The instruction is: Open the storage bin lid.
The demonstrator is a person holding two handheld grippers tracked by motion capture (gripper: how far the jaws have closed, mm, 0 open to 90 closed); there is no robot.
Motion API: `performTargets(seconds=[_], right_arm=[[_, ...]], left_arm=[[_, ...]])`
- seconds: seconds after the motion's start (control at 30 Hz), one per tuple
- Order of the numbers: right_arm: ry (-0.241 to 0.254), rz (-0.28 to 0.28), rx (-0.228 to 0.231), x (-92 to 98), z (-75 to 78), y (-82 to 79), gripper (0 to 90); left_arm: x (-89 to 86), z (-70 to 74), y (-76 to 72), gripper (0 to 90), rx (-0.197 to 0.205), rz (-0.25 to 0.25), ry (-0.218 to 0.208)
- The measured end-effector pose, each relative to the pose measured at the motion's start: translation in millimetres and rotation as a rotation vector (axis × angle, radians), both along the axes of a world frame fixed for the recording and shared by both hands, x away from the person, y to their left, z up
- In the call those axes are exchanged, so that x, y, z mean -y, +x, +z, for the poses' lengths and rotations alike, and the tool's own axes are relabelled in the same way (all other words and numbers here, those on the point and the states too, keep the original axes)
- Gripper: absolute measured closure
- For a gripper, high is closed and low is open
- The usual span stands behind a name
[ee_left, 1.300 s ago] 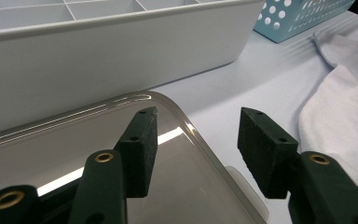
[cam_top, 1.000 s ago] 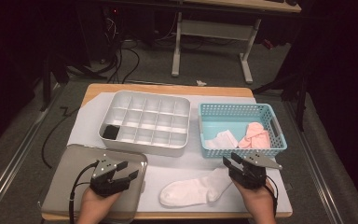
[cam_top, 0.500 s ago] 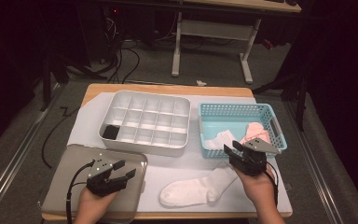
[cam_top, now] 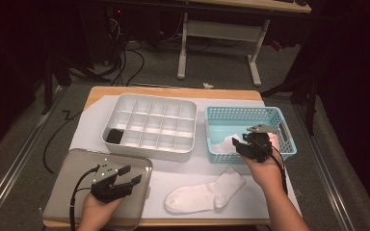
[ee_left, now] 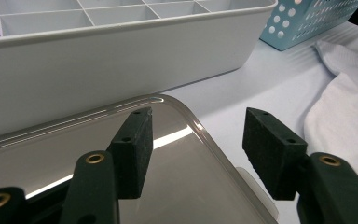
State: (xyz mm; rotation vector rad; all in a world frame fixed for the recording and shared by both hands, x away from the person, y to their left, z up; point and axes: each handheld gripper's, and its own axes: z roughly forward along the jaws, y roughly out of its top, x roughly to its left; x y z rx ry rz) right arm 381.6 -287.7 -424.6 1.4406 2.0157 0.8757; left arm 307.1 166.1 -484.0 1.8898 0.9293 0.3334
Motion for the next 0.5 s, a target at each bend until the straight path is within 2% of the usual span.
performTargets(seconds=[0.07, 0.1, 0.17, 0.2, 0.3, 0.33, 0.5], right_arm=[[-0.006, -0.001, -0.014, 0.6, -2.2, 4.2, 51.7], [-0.007, -0.01, -0.049, 2.4, -7.1, 12.7, 50.8], [-0.003, -0.019, -0.089, 4.4, -11.8, 21.3, 49.8], [-0.003, -0.019, -0.089, 4.4, -11.8, 21.3, 49.8], [0.012, -0.03, -0.15, 6.5, -18.7, 31.6, 48.9], [0.036, -0.033, -0.19, 8.0, -20.8, 35.5, 48.1], [0.078, -0.043, -0.231, 11.2, -21.1, 39.1, 47.0]], left_arm=[[0.0, 0.0, -0.2, 43.2, 0.002, 0.001, -0.001], [-0.1, -0.3, -0.3, 43.2, 0.001, 0.0, -0.001], [0.2, -0.9, -0.3, 43.2, -0.001, -0.001, -0.003], [0.2, -0.9, -0.3, 43.2, -0.001, -0.001, -0.003], [1.1, -1.0, -0.8, 43.2, 0.004, -0.003, 0.003], [1.7, -1.3, -0.9, 43.2, 0.0, -0.009, -0.001], [1.8, -1.8, -0.6, 43.2, -0.003, -0.01, -0.003]])
